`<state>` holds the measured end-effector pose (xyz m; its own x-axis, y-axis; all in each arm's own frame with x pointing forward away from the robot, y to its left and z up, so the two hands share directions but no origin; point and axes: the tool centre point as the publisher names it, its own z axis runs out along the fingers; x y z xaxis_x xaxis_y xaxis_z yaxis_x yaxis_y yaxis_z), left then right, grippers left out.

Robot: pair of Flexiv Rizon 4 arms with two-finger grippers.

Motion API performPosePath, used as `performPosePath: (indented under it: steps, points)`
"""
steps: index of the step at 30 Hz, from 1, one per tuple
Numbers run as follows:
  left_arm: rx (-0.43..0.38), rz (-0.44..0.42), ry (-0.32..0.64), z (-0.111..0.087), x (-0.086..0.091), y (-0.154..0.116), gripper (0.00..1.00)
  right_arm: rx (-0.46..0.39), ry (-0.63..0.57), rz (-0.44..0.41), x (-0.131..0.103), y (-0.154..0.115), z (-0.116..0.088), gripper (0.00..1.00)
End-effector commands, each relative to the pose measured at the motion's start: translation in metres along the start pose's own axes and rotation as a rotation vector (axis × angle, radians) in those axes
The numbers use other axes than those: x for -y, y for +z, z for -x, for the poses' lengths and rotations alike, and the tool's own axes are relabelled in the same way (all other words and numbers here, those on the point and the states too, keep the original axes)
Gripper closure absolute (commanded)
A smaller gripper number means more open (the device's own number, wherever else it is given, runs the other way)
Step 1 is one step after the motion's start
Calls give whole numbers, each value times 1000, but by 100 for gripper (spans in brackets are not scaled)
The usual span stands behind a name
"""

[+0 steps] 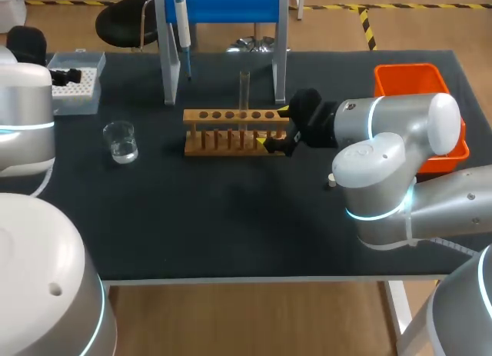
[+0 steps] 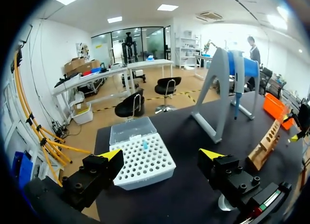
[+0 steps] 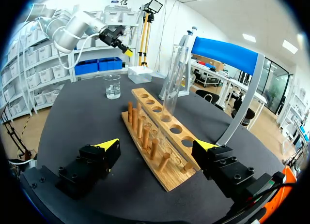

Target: Invert the test tube, pick up the pipette, mount the tip to pipette, aspirate from beaker and dispense into the tube, eject the tip, return the pipette, and cap with the stopper.

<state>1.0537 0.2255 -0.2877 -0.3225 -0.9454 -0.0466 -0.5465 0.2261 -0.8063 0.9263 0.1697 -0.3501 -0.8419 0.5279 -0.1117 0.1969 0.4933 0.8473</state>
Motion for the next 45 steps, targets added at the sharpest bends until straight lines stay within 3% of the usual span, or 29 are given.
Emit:
performPosePath:
  steps: [1, 18, 42, 44, 45]
  points:
    - [10, -21, 8, 2, -2, 10, 0, -2, 0, -7, -2, -1, 0, 0]
    - [66, -57, -16, 11, -8, 37, 0, -2, 0, -7, -2, -1, 0, 0]
    - [35, -79, -18, 17, -16, 63, 0, -2, 0, -7, -2, -1, 0, 0]
    - [33, -81, -21, 17, -15, 65, 18, -2, 0, -7, -2, -1, 0, 0]
    - [33, -81, -23, 17, -15, 66, 9, -2, 0, -7, -2, -1, 0, 0]
